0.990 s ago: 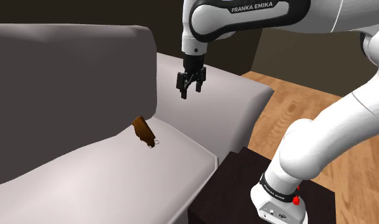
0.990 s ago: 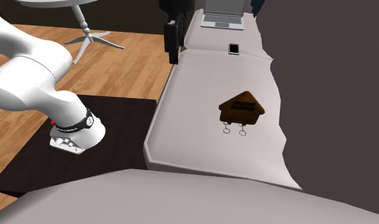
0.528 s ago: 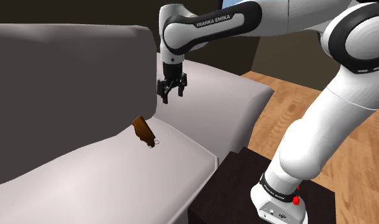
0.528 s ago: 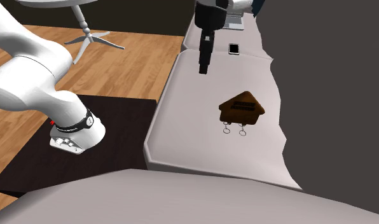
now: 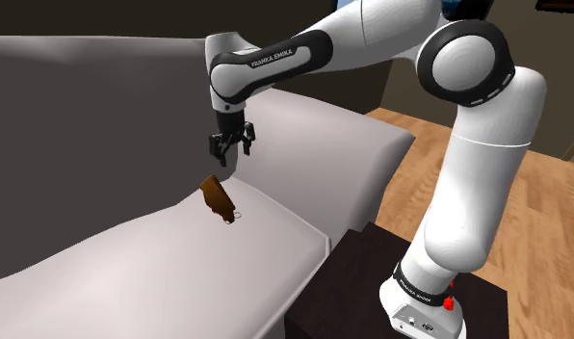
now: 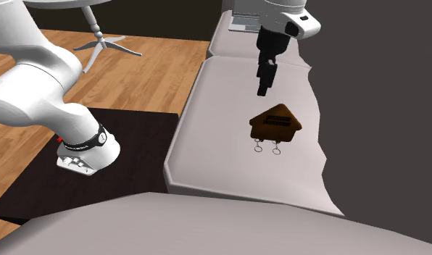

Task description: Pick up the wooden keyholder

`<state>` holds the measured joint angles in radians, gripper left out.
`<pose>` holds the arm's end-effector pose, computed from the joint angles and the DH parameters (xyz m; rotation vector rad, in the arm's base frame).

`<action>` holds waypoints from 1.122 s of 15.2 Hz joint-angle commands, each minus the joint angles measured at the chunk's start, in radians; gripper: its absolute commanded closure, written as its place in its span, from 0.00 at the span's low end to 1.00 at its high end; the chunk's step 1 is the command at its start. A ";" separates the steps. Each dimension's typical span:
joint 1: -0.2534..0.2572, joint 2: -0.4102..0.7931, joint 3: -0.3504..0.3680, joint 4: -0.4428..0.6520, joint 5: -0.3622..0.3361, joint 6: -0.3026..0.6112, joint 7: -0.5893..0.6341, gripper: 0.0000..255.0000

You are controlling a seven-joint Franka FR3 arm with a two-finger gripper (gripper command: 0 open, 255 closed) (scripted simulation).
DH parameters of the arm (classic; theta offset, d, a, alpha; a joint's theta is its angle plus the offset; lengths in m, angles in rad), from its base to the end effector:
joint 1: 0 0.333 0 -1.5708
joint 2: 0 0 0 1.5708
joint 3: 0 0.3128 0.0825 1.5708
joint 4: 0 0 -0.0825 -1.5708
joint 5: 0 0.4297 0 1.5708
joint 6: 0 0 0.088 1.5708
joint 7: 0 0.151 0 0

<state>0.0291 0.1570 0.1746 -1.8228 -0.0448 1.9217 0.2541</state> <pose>0.6248 0.1213 0.3794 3.1135 -0.0548 -0.0791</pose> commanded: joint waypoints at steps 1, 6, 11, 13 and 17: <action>0.010 0.094 0.001 0.098 -0.022 -0.009 0.016 0.00; 0.044 0.309 -0.005 0.330 -0.069 -0.036 0.046 0.00; 0.053 0.374 -0.010 0.371 -0.080 -0.014 0.053 0.00; 0.053 0.382 -0.011 0.356 -0.082 0.009 0.055 0.00; 0.053 0.394 -0.012 0.339 -0.085 0.037 0.057 0.00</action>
<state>0.0830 0.5489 0.1625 -1.4808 -0.1291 1.9538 0.3114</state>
